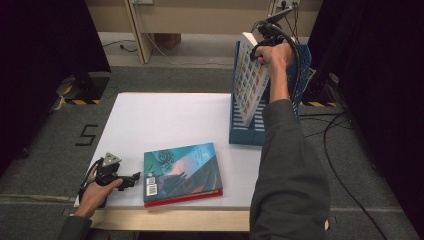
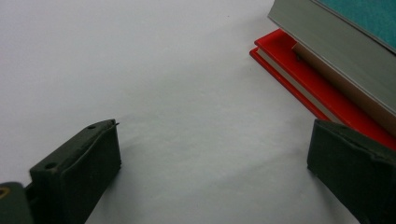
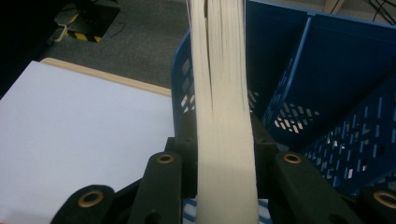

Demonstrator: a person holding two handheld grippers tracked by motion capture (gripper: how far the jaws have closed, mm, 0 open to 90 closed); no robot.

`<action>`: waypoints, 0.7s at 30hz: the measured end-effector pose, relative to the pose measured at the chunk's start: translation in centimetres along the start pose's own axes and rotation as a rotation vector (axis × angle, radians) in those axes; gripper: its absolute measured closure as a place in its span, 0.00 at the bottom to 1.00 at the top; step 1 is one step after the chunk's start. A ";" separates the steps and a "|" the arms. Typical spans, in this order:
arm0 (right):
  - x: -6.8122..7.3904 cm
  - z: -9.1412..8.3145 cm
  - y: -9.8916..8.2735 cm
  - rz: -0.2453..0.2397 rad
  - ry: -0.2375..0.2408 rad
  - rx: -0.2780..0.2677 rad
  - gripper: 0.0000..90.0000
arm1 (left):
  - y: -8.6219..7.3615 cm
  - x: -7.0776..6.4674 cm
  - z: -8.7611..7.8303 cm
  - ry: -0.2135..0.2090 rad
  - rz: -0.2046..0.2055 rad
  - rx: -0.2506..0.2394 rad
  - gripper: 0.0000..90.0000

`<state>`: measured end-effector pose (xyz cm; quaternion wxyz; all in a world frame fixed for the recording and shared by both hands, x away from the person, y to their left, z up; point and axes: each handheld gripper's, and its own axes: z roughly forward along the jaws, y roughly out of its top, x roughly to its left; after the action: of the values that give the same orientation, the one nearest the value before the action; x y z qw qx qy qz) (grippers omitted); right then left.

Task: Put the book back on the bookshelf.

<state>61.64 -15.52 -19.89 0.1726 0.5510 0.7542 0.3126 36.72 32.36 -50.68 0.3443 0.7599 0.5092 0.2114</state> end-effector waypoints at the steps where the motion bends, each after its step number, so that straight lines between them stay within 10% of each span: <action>1: -0.2 0.3 0.0 0.007 0.001 -0.002 0.81 | 0.0 0.0 0.0 0.000 0.000 0.000 0.02; 21: 0.1 4.2 0.3 0.022 -0.024 0.014 0.80 | 0.0 0.0 0.0 0.000 0.001 0.001 0.02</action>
<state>64.39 -14.21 -22.77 0.1744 0.5641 0.7483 0.3023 36.72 32.35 -50.69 0.3440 0.7603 0.5089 0.2113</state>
